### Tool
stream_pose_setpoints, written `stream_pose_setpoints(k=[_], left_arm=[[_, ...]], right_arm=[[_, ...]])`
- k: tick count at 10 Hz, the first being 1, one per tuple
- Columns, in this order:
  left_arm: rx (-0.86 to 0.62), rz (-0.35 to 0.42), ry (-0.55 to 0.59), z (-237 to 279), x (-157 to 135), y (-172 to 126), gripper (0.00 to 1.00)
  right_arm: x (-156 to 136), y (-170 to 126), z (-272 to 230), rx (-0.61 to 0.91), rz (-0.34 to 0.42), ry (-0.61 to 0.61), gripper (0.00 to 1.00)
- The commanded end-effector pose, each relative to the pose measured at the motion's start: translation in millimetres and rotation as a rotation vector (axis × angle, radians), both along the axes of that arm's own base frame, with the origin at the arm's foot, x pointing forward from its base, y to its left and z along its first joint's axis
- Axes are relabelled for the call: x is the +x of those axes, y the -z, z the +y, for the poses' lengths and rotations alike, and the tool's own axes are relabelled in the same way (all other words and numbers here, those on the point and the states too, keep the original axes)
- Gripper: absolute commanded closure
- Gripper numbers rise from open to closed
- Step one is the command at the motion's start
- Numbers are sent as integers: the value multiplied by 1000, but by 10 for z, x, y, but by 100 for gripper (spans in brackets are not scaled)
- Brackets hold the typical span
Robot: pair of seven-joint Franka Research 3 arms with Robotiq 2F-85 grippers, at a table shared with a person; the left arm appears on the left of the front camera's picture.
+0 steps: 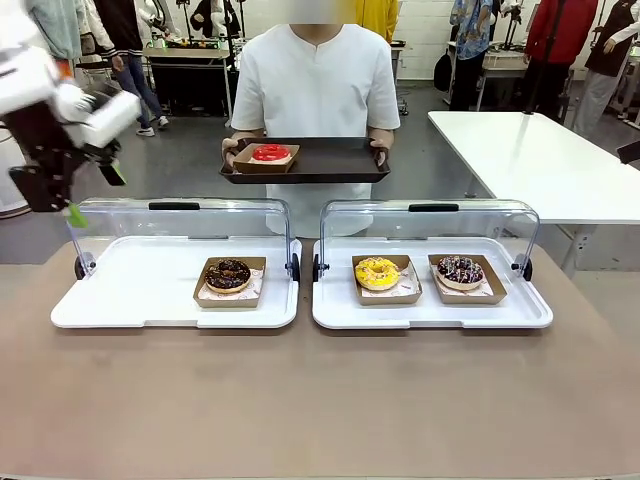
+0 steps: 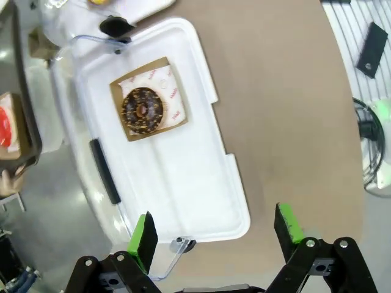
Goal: Provide the desired donut to the person.
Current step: Pick up and lift the Paper togo box containing the Donut pointed at by the person.
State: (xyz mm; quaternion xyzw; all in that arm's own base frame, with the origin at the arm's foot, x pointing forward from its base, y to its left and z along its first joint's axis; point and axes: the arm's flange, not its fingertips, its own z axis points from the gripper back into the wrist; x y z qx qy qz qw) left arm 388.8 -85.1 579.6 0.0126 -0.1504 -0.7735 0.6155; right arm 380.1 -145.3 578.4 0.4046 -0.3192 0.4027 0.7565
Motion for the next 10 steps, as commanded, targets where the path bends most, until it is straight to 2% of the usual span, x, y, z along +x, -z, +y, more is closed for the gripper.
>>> stream_pose_setpoints(k=[1,3,4,6,7,8,10], left_arm=[[-254,2,39,657,-94,169,0],[-561,80,-18,1447,-76,451,0],[-715,101,-49,1709,-173,618,0],[-952,162,-85,2141,-213,740,0],[-1025,200,-136,2272,-268,822,0],[-1037,204,-177,2321,-345,900,0],[-1035,226,-221,2501,-288,972,0]], right_arm=[[-5,2,-1,4,1,-2,0],[-5,2,-1,4,1,-2,0],[-5,2,-1,4,1,-2,0],[-5,2,-1,4,1,-2,0],[-5,2,-1,4,1,-2,0],[-5,2,-1,4,1,-2,0],[-5,2,-1,4,1,-2,0]])
